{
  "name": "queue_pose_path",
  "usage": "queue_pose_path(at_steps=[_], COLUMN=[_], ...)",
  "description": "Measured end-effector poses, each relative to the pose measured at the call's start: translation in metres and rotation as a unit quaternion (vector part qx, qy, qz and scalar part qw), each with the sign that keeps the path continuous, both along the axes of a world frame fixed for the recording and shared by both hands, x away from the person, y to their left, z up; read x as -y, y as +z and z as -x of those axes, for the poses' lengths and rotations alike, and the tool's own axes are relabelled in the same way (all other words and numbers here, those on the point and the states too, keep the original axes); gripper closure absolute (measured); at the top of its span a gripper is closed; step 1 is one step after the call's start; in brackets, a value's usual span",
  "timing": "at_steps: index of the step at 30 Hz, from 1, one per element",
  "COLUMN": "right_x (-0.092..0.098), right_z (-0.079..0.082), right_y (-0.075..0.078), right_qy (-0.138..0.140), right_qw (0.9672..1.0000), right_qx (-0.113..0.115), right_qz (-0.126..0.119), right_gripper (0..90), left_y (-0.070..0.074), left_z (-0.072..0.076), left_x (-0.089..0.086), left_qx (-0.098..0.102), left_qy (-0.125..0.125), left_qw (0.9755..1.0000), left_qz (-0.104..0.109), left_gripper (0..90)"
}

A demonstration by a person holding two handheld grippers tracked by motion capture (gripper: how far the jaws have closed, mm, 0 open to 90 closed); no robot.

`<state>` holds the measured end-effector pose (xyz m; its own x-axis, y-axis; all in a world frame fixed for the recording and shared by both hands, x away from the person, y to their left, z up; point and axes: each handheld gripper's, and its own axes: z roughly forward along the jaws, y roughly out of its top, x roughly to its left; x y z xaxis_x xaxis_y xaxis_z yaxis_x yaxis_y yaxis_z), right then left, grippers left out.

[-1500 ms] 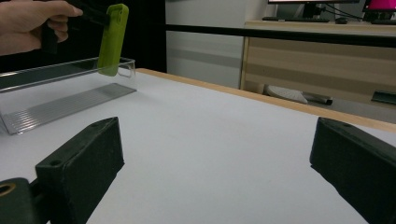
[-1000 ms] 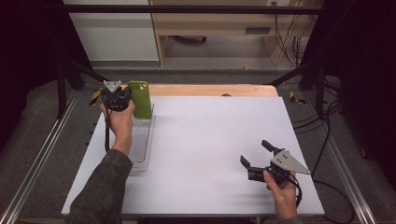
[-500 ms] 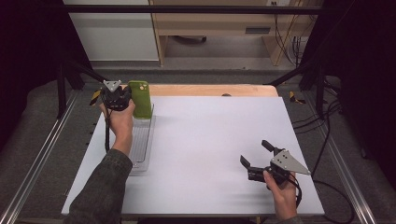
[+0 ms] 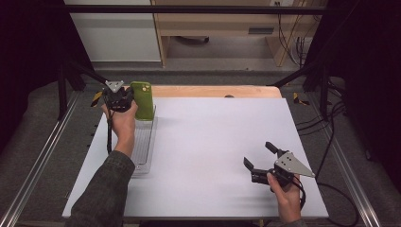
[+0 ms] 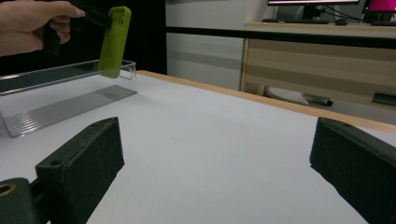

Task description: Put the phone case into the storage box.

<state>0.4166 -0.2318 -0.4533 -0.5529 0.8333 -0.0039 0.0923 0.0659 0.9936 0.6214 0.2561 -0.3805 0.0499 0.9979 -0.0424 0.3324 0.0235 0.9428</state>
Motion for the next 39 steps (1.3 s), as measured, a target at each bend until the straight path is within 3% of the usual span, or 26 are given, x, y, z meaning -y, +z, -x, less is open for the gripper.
queue_pose_path(at_steps=[26,39], right_x=[0.000,0.000], right_z=[0.000,0.000], right_y=[0.000,0.000], right_qy=[-0.001,0.000], right_qw=[1.0000,1.0000], right_qx=[-0.003,-0.002], right_qz=[0.004,0.003], right_gripper=[2.9,2.8], left_y=[-0.009,-0.011], left_z=[-0.006,-0.008], left_x=[0.005,0.004], left_qx=[-0.015,-0.017], left_qy=[0.010,0.016], left_qw=[0.9996,0.9996], left_qz=[-0.022,-0.016], left_gripper=[87.2,87.1])
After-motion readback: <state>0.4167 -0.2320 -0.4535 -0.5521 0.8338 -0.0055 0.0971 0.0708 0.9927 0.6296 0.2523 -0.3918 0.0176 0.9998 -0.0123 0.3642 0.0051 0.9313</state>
